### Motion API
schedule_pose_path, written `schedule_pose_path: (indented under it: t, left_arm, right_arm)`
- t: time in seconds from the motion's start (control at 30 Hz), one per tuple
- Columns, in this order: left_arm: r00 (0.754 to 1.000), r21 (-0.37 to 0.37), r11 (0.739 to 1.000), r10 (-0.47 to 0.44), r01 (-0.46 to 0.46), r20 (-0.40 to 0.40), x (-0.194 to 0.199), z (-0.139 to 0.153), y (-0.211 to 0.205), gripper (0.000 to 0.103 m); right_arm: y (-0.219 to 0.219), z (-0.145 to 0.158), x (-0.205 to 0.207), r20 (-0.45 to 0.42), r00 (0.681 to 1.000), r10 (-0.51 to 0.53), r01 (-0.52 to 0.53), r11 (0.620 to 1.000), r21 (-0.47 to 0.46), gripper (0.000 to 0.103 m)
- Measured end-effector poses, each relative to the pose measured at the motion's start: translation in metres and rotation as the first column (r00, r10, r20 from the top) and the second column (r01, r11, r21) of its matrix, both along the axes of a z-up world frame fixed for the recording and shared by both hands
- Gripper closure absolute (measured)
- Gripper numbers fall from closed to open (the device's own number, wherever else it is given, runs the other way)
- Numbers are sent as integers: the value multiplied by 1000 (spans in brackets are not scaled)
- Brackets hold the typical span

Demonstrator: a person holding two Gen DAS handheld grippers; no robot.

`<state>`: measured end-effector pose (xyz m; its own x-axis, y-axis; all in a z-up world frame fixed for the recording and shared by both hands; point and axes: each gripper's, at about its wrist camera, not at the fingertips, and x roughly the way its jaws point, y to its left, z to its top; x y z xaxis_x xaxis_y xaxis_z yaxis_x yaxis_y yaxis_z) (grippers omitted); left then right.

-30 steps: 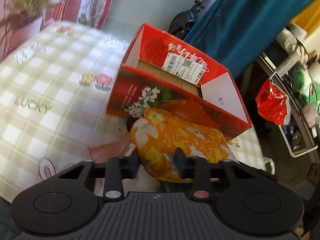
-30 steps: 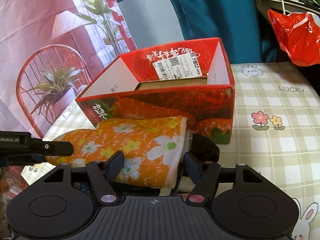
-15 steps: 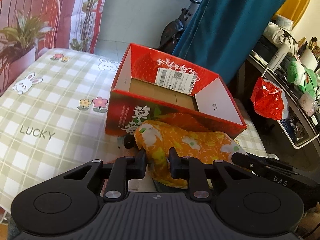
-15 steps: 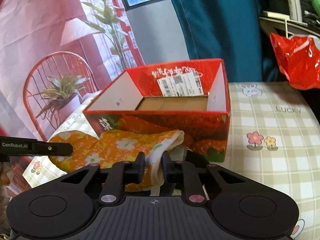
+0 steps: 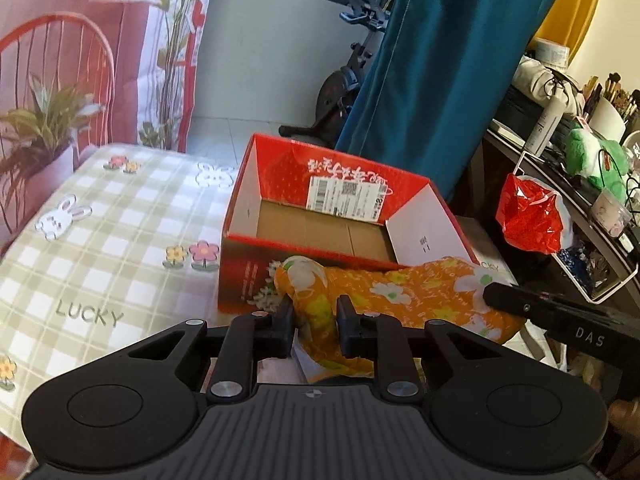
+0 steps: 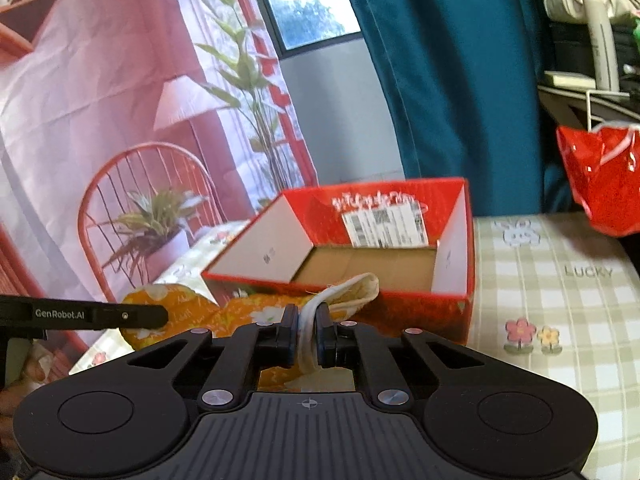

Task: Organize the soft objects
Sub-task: 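Close both grippers on the orange floral cloth, then lift the orange cloth into the red box and open both grippers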

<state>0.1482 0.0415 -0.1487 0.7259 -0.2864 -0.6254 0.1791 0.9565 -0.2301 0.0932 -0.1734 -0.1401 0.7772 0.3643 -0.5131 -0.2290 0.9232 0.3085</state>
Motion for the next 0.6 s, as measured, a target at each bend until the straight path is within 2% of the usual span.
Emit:
schedule_pose_path:
  t: [0.17, 0.4, 0.6]
  left_arm:
    - [999, 17, 1000, -5, 4, 52, 1, 15, -3, 80]
    - [998, -21, 1000, -2, 3, 66, 1, 22, 1, 81]
    - [993, -26, 1000, -7, 10, 115, 0, 35, 1, 81]
  right_arm:
    - [3, 12, 10, 29, 999, 29, -29, 999, -15, 96]
    - [5, 27, 9, 73, 996, 53, -53, 999, -3, 96]
    - [4, 38, 8, 105, 993, 57, -57, 998, 0, 96]
